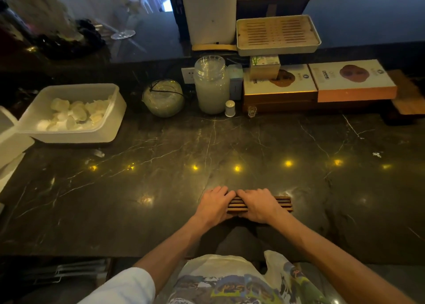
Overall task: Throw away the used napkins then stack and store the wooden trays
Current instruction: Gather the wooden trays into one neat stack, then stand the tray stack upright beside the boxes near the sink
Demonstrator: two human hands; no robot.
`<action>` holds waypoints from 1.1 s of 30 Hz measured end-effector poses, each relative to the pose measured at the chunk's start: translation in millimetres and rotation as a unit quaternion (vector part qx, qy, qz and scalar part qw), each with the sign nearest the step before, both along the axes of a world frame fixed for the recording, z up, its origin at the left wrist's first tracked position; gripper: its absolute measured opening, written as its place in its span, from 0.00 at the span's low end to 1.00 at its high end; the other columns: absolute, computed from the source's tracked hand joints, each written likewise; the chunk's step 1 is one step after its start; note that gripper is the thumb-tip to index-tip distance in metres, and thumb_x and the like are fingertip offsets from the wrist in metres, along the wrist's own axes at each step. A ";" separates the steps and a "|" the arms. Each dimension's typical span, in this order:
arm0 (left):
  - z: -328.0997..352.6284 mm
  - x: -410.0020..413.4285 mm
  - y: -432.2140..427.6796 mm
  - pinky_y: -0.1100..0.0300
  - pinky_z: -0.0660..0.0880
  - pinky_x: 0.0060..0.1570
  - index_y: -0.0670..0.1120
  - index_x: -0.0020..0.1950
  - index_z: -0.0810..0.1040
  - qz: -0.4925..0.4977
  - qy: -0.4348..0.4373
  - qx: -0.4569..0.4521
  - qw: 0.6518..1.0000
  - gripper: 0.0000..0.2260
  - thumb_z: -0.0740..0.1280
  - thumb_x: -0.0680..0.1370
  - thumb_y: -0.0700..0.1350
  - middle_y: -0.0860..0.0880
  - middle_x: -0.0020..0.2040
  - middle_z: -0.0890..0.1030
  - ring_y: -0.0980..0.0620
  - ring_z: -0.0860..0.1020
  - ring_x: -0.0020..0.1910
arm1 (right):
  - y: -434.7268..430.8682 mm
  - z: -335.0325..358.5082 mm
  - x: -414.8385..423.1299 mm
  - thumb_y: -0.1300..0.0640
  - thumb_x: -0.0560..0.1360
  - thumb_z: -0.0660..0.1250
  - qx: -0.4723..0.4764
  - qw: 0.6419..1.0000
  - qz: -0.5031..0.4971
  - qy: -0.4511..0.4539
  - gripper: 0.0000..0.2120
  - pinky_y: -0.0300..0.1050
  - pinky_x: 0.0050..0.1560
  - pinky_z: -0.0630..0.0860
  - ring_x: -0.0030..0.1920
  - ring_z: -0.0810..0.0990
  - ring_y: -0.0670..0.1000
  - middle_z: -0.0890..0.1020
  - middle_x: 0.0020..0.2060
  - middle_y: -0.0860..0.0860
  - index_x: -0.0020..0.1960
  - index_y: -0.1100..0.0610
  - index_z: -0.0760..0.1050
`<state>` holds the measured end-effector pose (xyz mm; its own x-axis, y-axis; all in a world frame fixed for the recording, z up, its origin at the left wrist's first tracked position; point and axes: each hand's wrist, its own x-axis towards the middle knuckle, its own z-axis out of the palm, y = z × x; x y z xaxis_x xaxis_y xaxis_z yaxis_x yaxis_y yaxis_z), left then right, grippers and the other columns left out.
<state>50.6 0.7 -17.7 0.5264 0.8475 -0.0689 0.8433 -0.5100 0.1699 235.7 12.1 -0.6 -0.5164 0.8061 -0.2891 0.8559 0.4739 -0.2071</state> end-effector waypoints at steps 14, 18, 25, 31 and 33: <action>61.1 106.9 -24.0 0.52 0.61 0.69 0.60 0.76 0.50 0.388 -0.378 -0.195 0.818 0.41 0.70 0.70 0.64 0.49 0.78 0.56 0.50 0.60 0.74 | -49.2 3.7 153.4 0.45 0.60 0.81 -0.422 0.594 -0.430 0.533 0.36 0.56 0.52 0.81 0.52 0.85 0.56 0.85 0.51 0.55 0.63 0.54 0.74; 64.1 181.2 -74.1 0.58 0.81 0.47 0.52 0.65 0.71 0.401 -0.504 -0.460 0.611 0.27 0.63 0.72 0.66 0.46 0.62 0.78 0.57 0.83 0.49 | -79.1 29.8 196.4 0.50 0.69 0.76 -0.438 0.491 -0.446 0.607 0.24 0.55 0.49 0.81 0.54 0.83 0.59 0.84 0.54 0.57 0.61 0.53 0.72; 85.9 250.2 -103.2 0.48 0.75 0.62 0.55 0.70 0.64 0.348 -0.475 -0.414 0.694 0.33 0.65 0.71 0.69 0.51 0.64 0.75 0.52 0.77 0.60 | -109.9 59.7 234.6 0.45 0.67 0.77 -0.349 0.515 -0.478 0.620 0.24 0.49 0.45 0.82 0.50 0.85 0.53 0.86 0.49 0.51 0.59 0.50 0.74; 99.0 278.0 -128.5 0.59 0.74 0.51 0.52 0.71 0.63 0.318 -0.442 -0.377 0.749 0.33 0.66 0.72 0.66 0.54 0.59 0.74 0.58 0.75 0.53 | -168.4 74.5 254.6 0.35 0.64 0.75 -0.265 0.566 -0.510 0.591 0.40 0.54 0.58 0.78 0.56 0.82 0.52 0.81 0.58 0.50 0.70 0.48 0.65; 100.2 291.0 -142.4 0.60 0.75 0.49 0.51 0.71 0.63 0.302 -0.459 -0.388 0.740 0.34 0.67 0.71 0.66 0.54 0.58 0.75 0.57 0.76 0.54 | -195.7 76.2 264.7 0.32 0.63 0.74 -0.251 0.577 -0.514 0.583 0.43 0.55 0.58 0.78 0.57 0.81 0.51 0.79 0.60 0.48 0.72 0.43 0.61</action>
<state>341.6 -141.7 82.4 0.1949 0.8403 -0.5058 0.2244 0.4638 0.8570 500.4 -183.6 75.6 0.0815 0.8253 -0.5587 -0.2283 -0.5302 -0.8165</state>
